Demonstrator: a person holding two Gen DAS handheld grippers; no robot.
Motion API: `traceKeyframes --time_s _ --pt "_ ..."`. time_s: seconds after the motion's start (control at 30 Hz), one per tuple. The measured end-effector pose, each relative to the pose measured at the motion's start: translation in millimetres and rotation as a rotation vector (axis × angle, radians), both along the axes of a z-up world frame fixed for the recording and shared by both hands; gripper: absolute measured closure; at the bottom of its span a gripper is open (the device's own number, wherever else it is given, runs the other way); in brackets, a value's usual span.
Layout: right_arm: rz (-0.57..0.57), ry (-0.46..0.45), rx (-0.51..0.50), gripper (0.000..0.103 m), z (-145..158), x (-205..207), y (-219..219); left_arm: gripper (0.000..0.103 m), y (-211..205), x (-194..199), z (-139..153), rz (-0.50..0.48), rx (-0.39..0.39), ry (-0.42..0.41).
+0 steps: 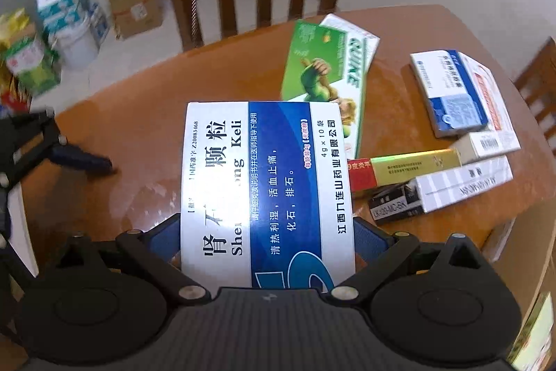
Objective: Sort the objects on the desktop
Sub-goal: 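Lift the Shenshitong box and carry it to the cardboard box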
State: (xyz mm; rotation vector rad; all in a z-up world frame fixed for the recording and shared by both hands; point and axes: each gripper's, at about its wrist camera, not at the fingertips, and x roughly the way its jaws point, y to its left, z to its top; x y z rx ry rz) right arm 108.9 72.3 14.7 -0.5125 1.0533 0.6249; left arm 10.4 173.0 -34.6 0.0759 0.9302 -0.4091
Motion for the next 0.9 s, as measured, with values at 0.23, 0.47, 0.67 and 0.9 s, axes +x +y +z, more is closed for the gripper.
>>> traceKeyframes --time_s 0.23,0.47,0.67,0.9 --pt "-0.119 -0.027 0.096 0.003 22 2 -14 0.000 -6 3 4 -0.029 0.005 -0.013" --pt "-0.185 -0.049 0.168 0.003 40 3 -30 0.000 -15 6 9 -0.071 0.014 -0.026" --pt "-0.244 -0.068 0.210 0.003 52 1 -46 0.000 -24 8 13 -0.104 0.016 -0.042" --pt "-0.320 -0.116 0.284 0.003 76 -5 -65 0.000 -36 12 18 -0.135 0.015 -0.048"
